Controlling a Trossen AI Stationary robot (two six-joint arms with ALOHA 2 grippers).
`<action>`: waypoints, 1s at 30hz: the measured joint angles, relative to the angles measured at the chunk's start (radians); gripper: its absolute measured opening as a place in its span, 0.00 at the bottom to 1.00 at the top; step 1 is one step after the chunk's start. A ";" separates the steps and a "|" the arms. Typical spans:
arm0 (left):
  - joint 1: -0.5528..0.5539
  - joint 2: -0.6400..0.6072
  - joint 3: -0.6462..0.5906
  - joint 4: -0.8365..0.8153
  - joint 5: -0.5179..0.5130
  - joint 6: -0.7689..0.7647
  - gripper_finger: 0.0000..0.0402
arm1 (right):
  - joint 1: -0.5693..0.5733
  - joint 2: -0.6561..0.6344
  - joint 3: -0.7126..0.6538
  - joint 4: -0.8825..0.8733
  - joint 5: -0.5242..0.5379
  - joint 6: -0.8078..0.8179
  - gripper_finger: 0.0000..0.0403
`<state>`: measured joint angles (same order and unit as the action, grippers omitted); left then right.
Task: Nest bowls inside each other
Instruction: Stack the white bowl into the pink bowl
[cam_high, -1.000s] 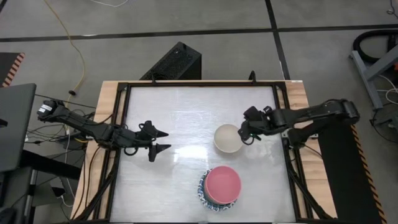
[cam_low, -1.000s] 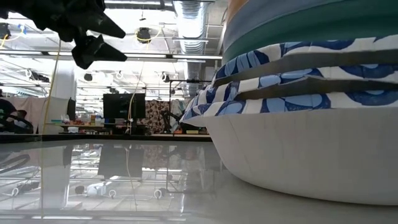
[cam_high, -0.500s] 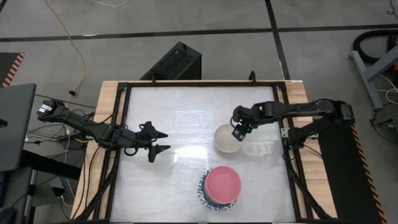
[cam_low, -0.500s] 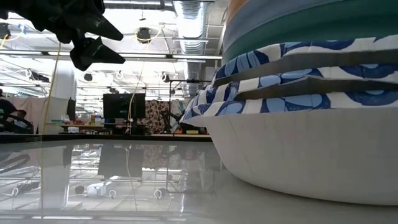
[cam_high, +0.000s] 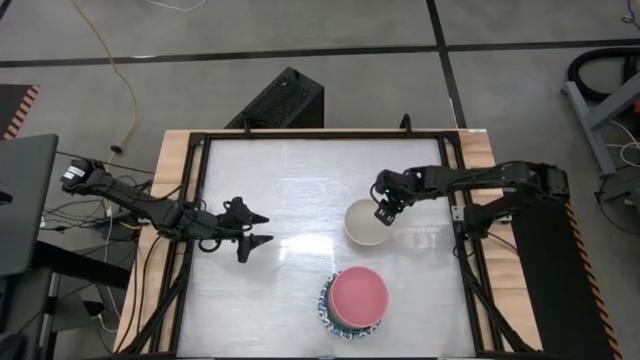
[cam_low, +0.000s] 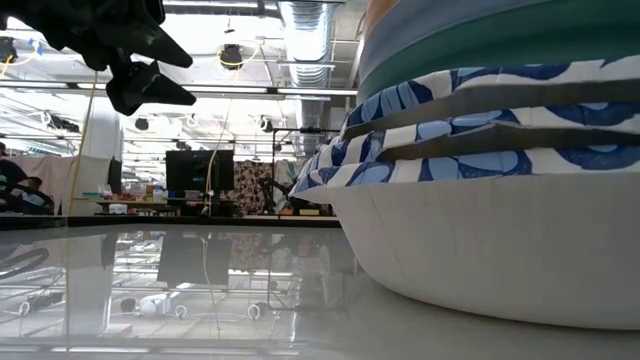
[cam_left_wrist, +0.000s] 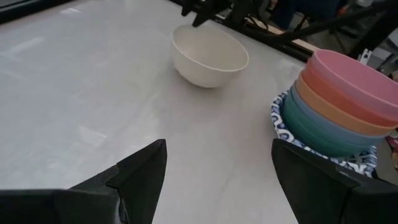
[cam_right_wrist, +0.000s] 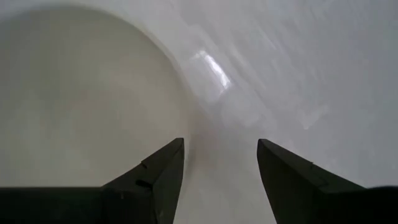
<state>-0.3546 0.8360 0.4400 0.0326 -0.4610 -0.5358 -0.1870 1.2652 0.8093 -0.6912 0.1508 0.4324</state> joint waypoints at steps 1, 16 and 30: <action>0.000 0.000 0.000 0.000 -0.002 0.000 0.70 | -0.003 0.000 -0.009 0.001 0.001 0.000 0.55; 0.000 0.000 0.000 0.000 -0.036 0.018 0.70 | -0.019 0.000 -0.061 0.071 -0.076 -0.023 0.38; 0.000 0.000 0.001 -0.051 -0.035 0.018 0.70 | -0.018 -0.001 -0.061 0.085 -0.002 0.016 0.04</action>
<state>-0.3542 0.8360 0.4408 -0.0183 -0.4962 -0.5176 -0.2054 1.2640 0.7483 -0.6063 0.1488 0.4481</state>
